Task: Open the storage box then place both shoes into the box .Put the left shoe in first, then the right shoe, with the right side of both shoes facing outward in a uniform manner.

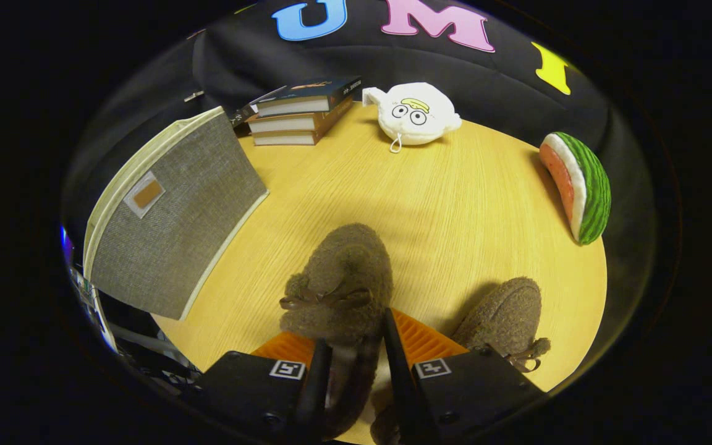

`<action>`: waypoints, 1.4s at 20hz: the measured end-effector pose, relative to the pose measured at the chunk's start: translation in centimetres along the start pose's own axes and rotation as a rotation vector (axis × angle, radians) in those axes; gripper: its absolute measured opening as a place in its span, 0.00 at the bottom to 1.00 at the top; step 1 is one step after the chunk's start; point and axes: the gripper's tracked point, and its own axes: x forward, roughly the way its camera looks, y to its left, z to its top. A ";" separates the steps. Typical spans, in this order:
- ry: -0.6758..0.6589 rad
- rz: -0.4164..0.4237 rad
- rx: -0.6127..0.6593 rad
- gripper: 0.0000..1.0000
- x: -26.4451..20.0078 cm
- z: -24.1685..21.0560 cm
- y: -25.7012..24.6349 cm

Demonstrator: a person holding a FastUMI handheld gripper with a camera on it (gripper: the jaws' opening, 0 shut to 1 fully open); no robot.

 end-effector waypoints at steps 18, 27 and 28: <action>-0.088 -0.073 0.351 0.05 -12.0 12.3 7.6; -0.035 0.064 0.412 0.05 -10.6 18.5 21.5; -0.020 0.065 0.413 0.05 -9.7 18.4 22.6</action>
